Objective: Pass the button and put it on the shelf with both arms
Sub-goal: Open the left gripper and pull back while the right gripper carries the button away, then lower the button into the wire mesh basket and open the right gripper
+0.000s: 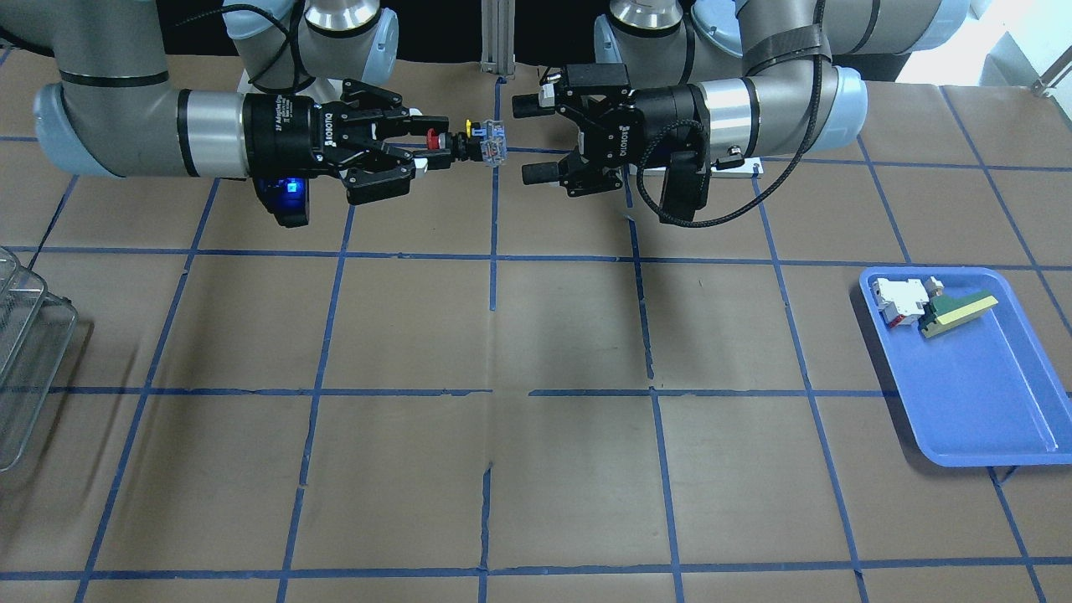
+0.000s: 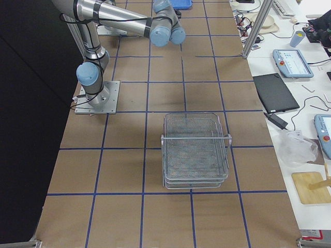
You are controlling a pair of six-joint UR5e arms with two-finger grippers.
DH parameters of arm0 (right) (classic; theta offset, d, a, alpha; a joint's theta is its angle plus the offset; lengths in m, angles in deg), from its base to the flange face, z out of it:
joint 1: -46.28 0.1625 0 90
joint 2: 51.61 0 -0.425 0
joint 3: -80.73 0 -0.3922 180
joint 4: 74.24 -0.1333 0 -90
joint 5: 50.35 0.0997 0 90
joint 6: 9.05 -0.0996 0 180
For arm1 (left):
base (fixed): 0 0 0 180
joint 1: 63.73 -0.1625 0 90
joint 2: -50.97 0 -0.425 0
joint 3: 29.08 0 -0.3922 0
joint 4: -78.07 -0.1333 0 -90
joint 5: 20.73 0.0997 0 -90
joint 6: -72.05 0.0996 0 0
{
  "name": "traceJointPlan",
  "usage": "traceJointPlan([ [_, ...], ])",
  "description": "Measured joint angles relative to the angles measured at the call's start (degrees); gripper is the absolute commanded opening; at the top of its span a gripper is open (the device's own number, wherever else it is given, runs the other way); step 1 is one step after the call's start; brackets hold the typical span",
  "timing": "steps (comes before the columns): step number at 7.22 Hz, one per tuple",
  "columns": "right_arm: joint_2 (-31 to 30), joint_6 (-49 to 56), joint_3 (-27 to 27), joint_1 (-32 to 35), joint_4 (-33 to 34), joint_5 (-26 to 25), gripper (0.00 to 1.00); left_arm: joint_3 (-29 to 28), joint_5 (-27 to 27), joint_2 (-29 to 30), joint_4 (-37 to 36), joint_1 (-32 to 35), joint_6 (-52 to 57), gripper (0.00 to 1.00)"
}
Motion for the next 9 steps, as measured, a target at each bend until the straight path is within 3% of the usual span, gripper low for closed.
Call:
traceJointPlan([
  [2, -0.1, 1.1, -5.8, -5.7, 3.1, -16.7, 0.00, -0.3, 9.9, 0.7, -11.0, -2.3, -11.3, 1.00],
  [4, 0.2, 5.4, -14.1, -8.0, 8.1, -33.0, 0.01, -2.3, 21.8, 1.4, -17.1, -6.1, -17.6, 1.00],
  [7, 0.3, 28.7, -18.5, -10.6, 25.8, -59.2, 0.01, -16.4, 50.6, 7.5, -15.7, -4.0, -21.4, 1.00],
  [9, 1.1, 47.5, -18.0, -14.8, 38.9, -68.8, 0.02, -24.9, 68.4, 10.8, -14.0, 3.3, -22.5, 1.00],
])
